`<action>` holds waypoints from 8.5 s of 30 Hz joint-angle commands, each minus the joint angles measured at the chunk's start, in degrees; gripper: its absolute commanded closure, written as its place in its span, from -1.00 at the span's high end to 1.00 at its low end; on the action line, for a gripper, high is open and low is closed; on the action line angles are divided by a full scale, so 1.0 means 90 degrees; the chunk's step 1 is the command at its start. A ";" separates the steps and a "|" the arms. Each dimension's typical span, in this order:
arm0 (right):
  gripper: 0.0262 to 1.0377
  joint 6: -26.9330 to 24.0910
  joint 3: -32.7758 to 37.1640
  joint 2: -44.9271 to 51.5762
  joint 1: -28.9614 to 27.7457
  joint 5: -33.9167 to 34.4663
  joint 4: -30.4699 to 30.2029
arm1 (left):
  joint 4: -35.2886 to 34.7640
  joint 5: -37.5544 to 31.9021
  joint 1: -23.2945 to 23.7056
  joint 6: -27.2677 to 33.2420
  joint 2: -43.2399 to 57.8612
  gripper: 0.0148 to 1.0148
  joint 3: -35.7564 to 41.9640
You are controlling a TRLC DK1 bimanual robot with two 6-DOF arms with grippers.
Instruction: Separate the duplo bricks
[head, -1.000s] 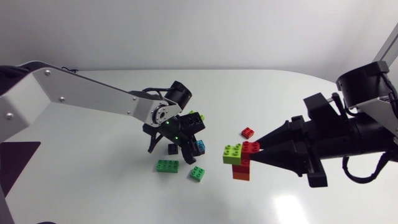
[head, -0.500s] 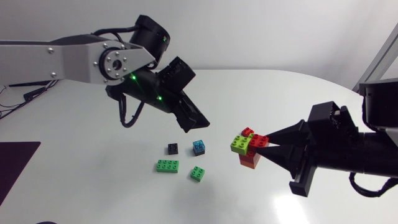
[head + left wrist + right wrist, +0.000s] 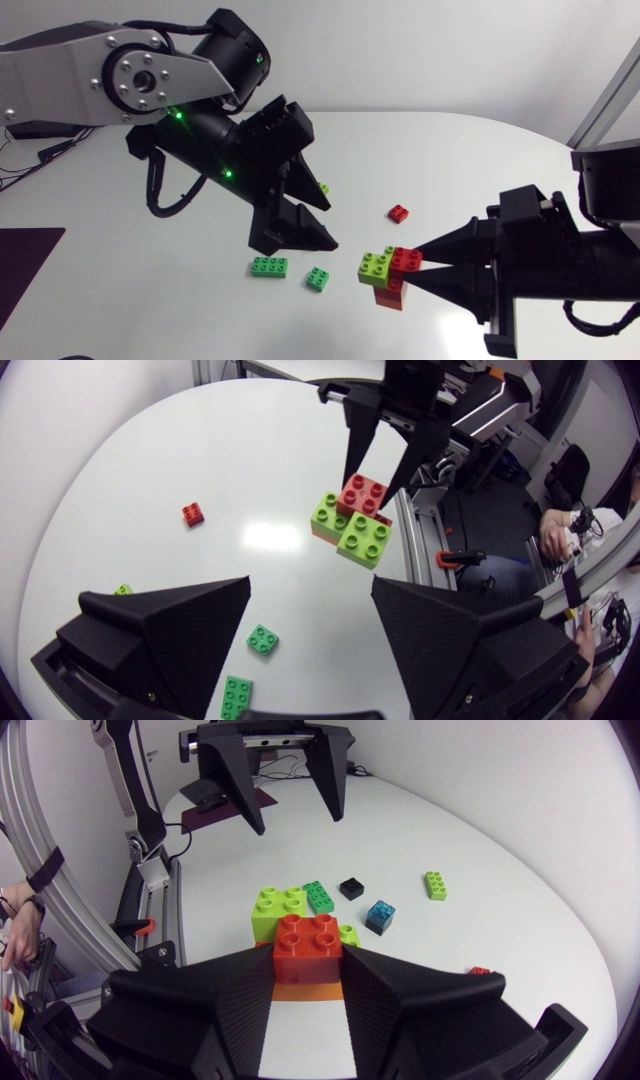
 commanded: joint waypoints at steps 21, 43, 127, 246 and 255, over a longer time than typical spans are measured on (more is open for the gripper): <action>-0.48 0.0160 0.0461 0.0537 0.0345 -0.0517 0.0093 | -0.0803 0.0240 -0.0609 0.1423 0.0126 0.62 -0.0042; -0.48 0.0306 0.0413 0.0615 0.0569 -0.0429 0.0269 | -0.0793 0.0269 -0.0853 0.1433 0.0438 0.50 0.0104; -0.48 0.0238 0.0129 0.0654 0.0315 -0.0048 0.0347 | 0.1628 -0.2465 0.2341 0.1950 0.1718 -0.35 -0.1038; -0.45 0.3529 0.3420 0.3916 -0.0339 0.2286 0.1851 | 0.5017 -0.1987 -0.0257 -0.4856 0.1903 0.41 0.0221; -0.45 0.3578 0.3391 0.3857 -0.0358 0.2276 0.1881 | 0.5173 -0.2114 -0.0325 -0.4856 0.1952 0.22 0.0192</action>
